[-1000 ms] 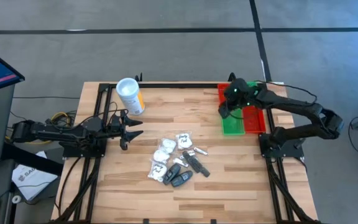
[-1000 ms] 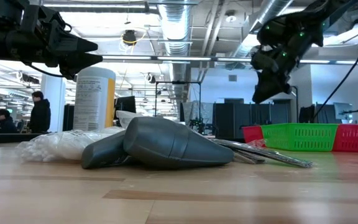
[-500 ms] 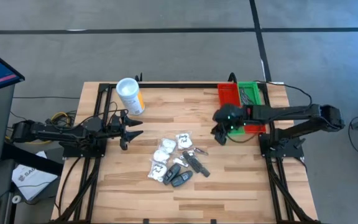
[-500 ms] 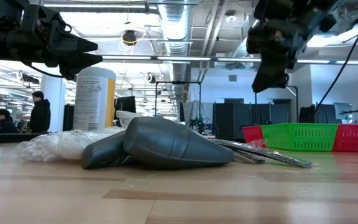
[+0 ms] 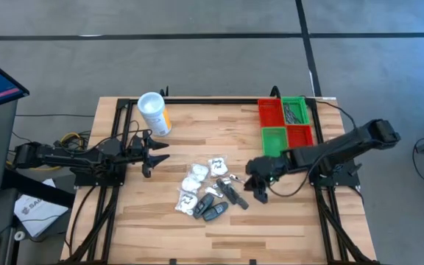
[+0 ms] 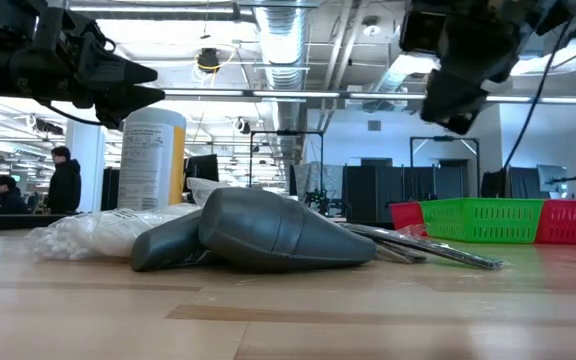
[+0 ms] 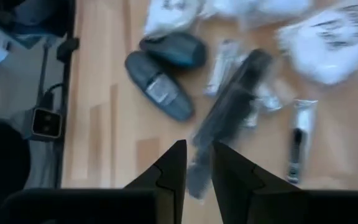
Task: Pick & Place Travel size toiletries
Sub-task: Put the black comb into the top green bin
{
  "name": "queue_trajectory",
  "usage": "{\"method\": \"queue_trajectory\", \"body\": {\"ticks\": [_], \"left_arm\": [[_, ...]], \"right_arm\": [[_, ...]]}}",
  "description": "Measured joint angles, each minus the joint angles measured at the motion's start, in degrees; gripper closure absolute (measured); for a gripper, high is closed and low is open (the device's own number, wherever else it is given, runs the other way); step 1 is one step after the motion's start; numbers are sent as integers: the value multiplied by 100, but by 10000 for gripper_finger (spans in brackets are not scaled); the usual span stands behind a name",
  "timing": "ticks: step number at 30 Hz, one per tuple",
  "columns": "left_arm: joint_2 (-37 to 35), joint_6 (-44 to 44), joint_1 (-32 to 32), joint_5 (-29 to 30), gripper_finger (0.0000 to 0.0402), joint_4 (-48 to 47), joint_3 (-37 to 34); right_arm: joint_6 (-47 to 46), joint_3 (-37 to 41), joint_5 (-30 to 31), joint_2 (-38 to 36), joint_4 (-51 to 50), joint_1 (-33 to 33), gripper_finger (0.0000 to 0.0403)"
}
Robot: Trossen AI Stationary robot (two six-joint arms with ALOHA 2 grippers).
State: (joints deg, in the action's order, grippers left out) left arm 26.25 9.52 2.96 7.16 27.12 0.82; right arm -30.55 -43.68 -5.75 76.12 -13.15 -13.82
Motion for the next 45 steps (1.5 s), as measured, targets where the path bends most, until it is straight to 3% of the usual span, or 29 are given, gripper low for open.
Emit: {"method": "queue_trajectory", "body": {"ticks": [6, 14, 23, 27, 39, 45], "left_arm": [[74, 28, -1, 0, 192, 19, 1], [77, 44, -1, 0, 192, 40, 0], [80, 41, 0, 0, 192, 40, 0], [82, 41, -2, 0, 192, 39, 0], [81, 41, 0, 0, 192, 39, 0], [81, 41, 0, 0, 192, 39, 1]], "right_arm": [[-181, 9, -19, 641, 402, -390, 339], [-249, 6, -23, 1328, 615, -426, 339], [-131, 0, -198, 1300, 788, -245, 336], [-114, 2, -208, 1318, 865, -248, 310], [-95, 2, -160, 1324, 887, -180, 184], [48, 2, 162, 1324, 878, -193, 163]]}}
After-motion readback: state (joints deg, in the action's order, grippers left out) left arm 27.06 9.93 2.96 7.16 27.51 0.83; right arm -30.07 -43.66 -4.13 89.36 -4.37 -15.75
